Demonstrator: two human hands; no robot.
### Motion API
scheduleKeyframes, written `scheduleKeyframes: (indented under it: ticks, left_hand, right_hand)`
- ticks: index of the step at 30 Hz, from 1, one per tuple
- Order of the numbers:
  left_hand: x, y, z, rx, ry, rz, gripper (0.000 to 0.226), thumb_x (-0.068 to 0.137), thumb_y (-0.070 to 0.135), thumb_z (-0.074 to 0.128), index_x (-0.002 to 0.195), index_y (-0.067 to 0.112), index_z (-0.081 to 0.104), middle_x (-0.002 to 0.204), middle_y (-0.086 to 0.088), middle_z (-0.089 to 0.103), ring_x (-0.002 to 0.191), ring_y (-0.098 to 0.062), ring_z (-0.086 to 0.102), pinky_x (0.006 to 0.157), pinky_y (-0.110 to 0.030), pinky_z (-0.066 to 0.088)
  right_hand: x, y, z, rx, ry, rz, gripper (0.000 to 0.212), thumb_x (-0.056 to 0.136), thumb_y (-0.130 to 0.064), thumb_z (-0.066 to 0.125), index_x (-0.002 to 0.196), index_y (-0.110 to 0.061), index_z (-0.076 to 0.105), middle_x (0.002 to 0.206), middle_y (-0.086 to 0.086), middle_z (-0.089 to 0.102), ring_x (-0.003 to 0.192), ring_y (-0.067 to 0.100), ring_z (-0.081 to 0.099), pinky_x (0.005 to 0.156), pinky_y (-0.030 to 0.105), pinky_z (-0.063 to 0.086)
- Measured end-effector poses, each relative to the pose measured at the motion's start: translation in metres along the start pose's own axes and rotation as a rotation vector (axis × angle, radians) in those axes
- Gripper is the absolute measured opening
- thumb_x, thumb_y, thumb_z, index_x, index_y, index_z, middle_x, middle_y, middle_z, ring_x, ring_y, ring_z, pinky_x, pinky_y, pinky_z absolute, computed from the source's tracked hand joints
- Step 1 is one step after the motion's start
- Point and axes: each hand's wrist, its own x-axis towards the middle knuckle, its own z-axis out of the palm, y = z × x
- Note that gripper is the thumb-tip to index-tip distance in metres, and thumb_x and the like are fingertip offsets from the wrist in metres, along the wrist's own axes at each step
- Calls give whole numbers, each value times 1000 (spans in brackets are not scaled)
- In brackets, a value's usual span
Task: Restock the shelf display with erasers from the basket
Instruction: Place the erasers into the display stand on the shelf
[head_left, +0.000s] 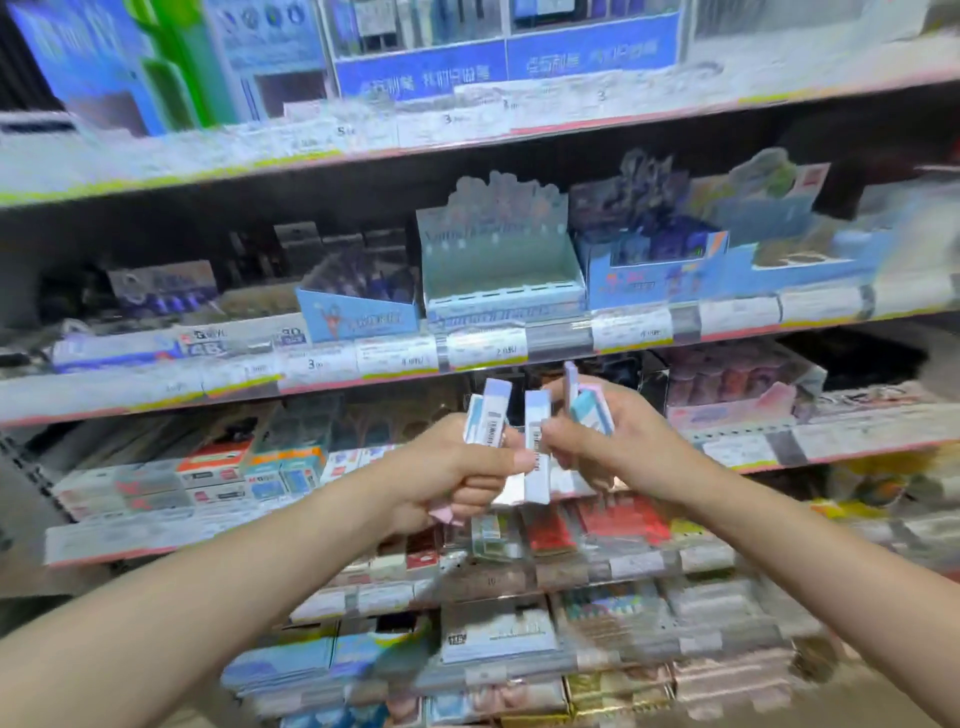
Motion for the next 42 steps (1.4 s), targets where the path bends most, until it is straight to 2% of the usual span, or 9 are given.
scheduleKeyframes:
  ticks: [5, 10, 15, 22, 25, 31, 36, 39, 42]
  left_hand:
    - [29, 16, -6, -71, -166, -15, 27, 71, 17, 74, 63, 19, 49, 33, 13, 30, 27, 1, 23, 33, -9, 15]
    - [63, 35, -5, -101, -309, -5, 36, 64, 32, 81, 65, 17, 49, 36, 14, 37, 29, 2, 31, 31, -8, 24]
    - [86, 53, -1, -83, -130, 56, 22, 75, 18, 72, 57, 22, 59, 36, 12, 37, 28, 1, 31, 32, -12, 20]
    - [78, 74, -26, 921, 532, 365, 17, 69, 32, 61, 72, 15, 65, 63, 1, 62, 55, -8, 54, 55, -24, 42]
    - [63, 84, -48, 1388, 550, 510, 22, 75, 30, 50, 81, 15, 65, 81, 2, 60, 73, -11, 60, 65, -31, 50]
    - [58, 87, -89, 1724, 504, 470, 43, 81, 34, 50, 123, 27, 52, 124, 2, 56, 93, -28, 66, 64, -43, 55]
    - [60, 84, -117, 1790, 361, 360, 53, 84, 43, 53, 135, 33, 41, 125, 0, 56, 104, -29, 62, 74, -43, 54]
    - [63, 89, -131, 1724, 231, 387, 54, 82, 56, 45, 133, 38, 40, 125, 8, 57, 107, -19, 61, 78, -40, 54]
    - [67, 88, -143, 1722, 232, 371, 63, 80, 39, 60, 136, 45, 32, 130, 18, 51, 110, -9, 59, 81, -36, 55]
  right_hand:
    - [23, -6, -39, 68, -250, 15, 43, 79, -10, 63, 120, -19, 53, 55, -7, 45, 45, 5, 37, 40, 17, 34]
    - [54, -6, -65, 113, -298, -5, 14, 80, -12, 60, 90, -17, 52, 50, -8, 46, 38, 6, 34, 37, 17, 32]
    - [89, -17, -93, 25, -365, -83, 15, 81, -19, 62, 72, -22, 50, 48, -7, 50, 37, 7, 35, 37, 18, 30]
    - [138, -46, -106, -204, -208, -247, 15, 84, -9, 60, 70, -11, 55, 49, -4, 59, 39, 9, 43, 39, 20, 38]
    - [156, -55, -100, -294, -143, -301, 11, 84, -9, 61, 74, -5, 57, 53, -3, 61, 40, 14, 45, 39, 20, 37]
    - [196, -53, -71, -682, 64, -365, 18, 81, -19, 62, 66, -13, 52, 53, -2, 55, 41, 9, 48, 48, 26, 37]
    - [223, -44, -43, -1013, 152, -323, 22, 88, -35, 52, 107, -23, 52, 107, 12, 59, 101, 29, 54, 62, 21, 21]
    - [230, -42, -33, -1042, 137, -300, 21, 89, -35, 52, 102, -19, 50, 93, 7, 52, 86, 24, 48, 59, 24, 20]
    - [237, -39, -29, -967, 114, -283, 17, 89, -36, 52, 92, -19, 50, 80, -7, 46, 69, 11, 44, 57, 24, 29]
